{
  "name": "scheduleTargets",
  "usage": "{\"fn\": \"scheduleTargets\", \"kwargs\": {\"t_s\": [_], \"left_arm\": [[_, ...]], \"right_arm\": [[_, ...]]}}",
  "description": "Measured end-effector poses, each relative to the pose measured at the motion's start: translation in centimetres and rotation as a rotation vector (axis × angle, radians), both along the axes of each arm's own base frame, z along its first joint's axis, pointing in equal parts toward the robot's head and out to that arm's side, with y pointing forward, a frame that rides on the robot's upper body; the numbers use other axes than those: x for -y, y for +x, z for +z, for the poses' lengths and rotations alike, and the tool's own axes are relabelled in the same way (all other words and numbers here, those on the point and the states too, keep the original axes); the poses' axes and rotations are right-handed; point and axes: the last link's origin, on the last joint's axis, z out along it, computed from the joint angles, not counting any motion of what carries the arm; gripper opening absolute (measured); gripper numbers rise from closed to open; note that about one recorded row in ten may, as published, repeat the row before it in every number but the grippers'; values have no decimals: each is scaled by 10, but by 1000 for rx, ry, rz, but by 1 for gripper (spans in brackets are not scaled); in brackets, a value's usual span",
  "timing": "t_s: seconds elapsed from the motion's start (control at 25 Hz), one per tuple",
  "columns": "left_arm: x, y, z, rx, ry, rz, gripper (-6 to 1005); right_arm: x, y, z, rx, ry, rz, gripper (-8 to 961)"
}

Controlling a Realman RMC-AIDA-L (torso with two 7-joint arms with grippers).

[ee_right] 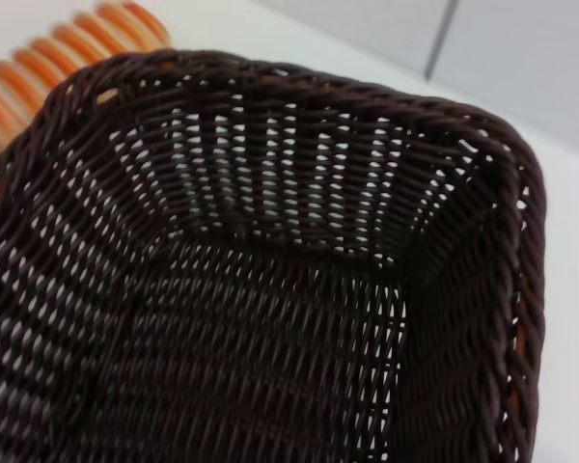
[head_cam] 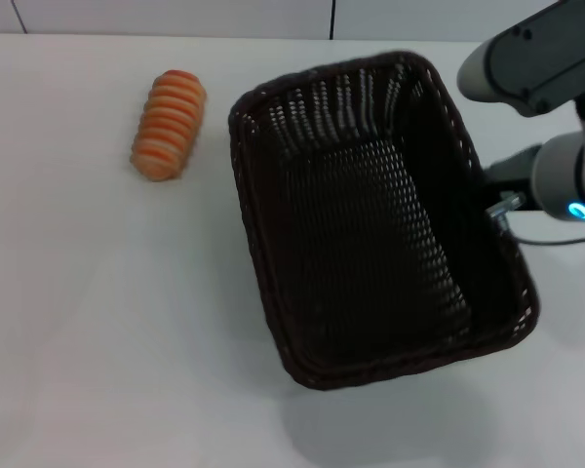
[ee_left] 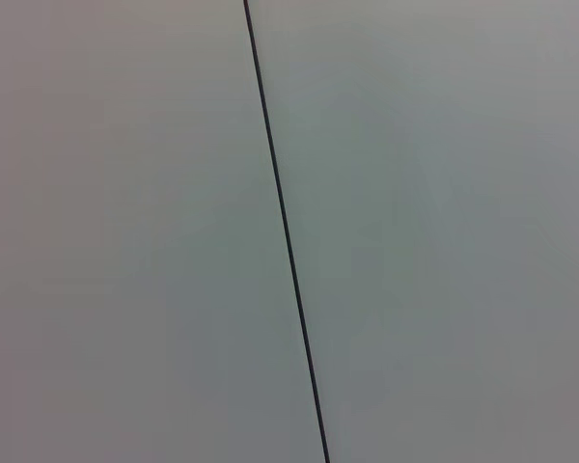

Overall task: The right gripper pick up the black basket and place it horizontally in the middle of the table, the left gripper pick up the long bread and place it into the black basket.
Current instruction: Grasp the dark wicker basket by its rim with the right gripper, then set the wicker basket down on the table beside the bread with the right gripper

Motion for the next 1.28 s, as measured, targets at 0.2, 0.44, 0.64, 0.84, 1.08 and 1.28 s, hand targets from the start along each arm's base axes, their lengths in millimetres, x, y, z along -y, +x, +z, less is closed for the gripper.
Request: {"fn": "scheduleTargets", "kwargs": {"t_s": [0.2, 0.44, 0.64, 0.84, 1.08, 1.28], "left_arm": [[-1, 1, 1, 6, 1, -4, 766], [-4, 9, 6, 24, 1, -29, 764], [-6, 12, 8, 22, 4, -30, 762], [-7, 12, 7, 24, 0, -26, 761], [-8, 10, 9, 22, 3, -14, 759], [-9, 7, 13, 19, 19, 2, 757]], "right_arm": [[-3, -2, 15, -28, 39, 162, 205], [-19, 14, 36, -163, 10, 176, 196], [-35, 30, 59, -260, -42, 159, 190], [-49, 37, 65, -350, -131, 166, 187], [-65, 31, 58, -368, -234, 203, 187], [-69, 23, 52, -323, -360, 268, 187]]}}
